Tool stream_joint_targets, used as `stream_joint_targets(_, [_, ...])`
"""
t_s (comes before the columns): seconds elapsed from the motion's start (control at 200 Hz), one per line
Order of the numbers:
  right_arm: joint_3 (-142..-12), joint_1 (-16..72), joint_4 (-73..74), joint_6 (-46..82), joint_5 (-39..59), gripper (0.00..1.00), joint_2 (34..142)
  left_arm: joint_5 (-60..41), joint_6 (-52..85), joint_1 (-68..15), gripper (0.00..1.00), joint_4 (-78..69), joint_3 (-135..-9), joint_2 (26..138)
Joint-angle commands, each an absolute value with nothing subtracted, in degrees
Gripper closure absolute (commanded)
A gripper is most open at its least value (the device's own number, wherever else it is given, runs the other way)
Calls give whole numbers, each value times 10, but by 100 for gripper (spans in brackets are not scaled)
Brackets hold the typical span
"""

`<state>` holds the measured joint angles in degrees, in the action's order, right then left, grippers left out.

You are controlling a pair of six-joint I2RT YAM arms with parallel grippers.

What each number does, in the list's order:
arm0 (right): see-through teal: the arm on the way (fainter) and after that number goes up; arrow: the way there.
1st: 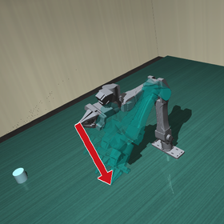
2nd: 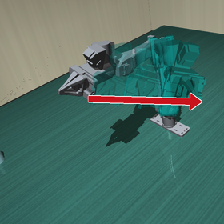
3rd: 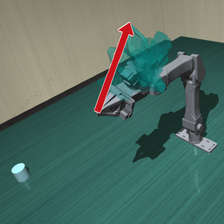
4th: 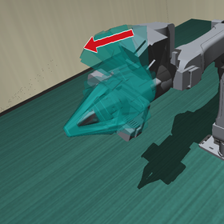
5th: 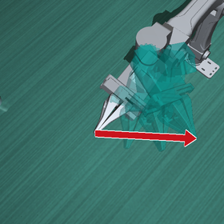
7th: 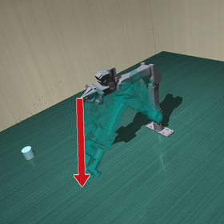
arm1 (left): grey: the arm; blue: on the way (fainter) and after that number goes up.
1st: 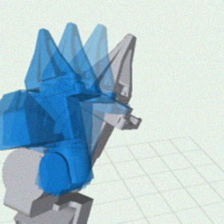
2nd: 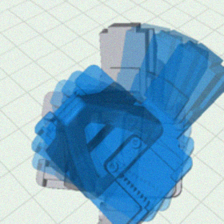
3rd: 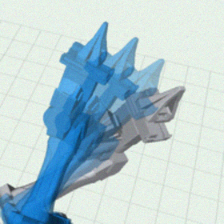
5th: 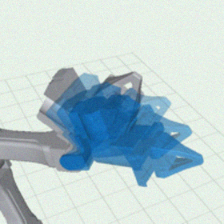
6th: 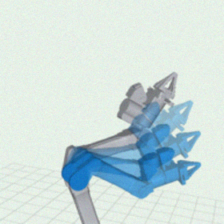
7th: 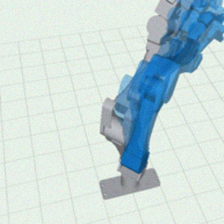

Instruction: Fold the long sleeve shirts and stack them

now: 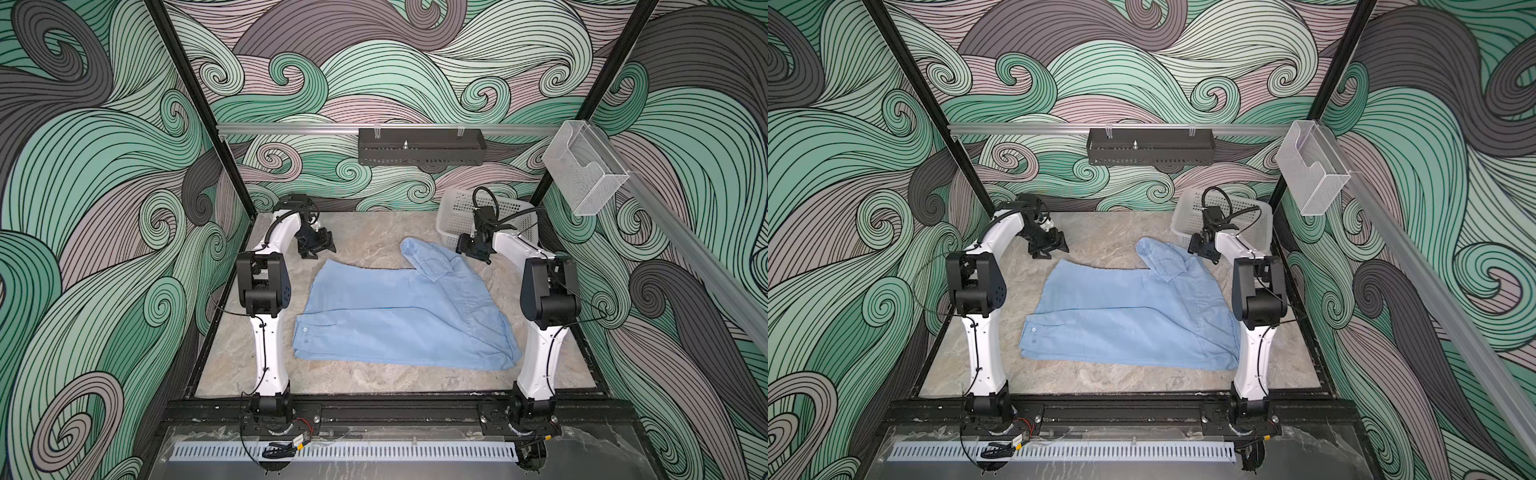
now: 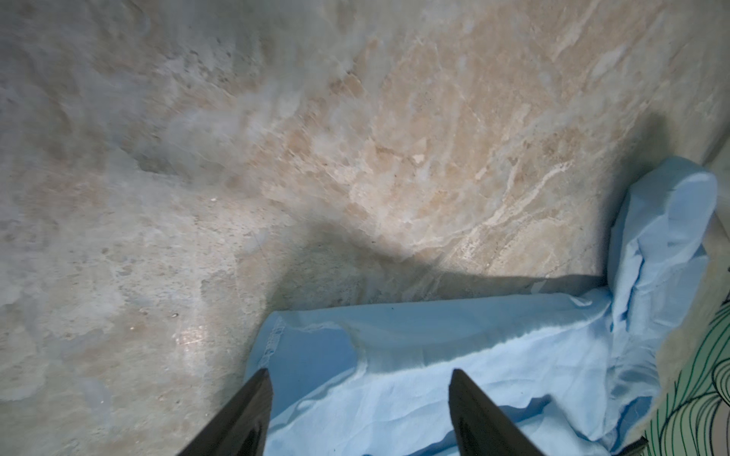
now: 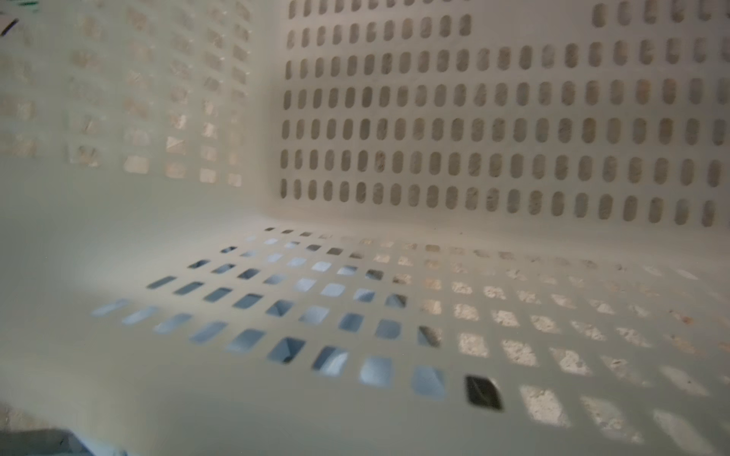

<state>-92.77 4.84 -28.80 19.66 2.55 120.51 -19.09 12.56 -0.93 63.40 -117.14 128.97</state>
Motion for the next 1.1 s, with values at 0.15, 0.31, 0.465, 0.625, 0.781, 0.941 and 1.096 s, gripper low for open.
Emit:
stream_joint_targets(0.15, [-964, 49, -336, 200, 42, 33, 1194, -266, 95, -11, 27, 665, -1157, 1307])
stream_joint_targets(0.31, [-909, 98, -373, 226, 24, 28, 1129, -260, 91, -11, 29, 692, -1171, 1329])
stream_joint_targets(0.465, [-835, 124, -361, 271, 36, 24, 1083, -249, 92, -11, 42, 700, -1177, 1345])
stream_joint_targets(0.625, [-836, 127, -359, 280, 50, 22, 1115, -241, 95, -11, 57, 697, -1182, 1354])
stream_joint_targets(0.781, [-874, 127, -356, 273, 57, 23, 1164, -242, 96, -11, 72, 703, -1195, 1366])
stream_joint_targets(0.941, [-910, 121, -354, 271, 90, 30, 1207, -241, 95, -11, 83, 703, -1196, 1367])
stream_joint_targets(1.096, [-910, 122, -341, 272, 101, 47, 1203, -235, 95, -11, 88, 702, -1195, 1365])
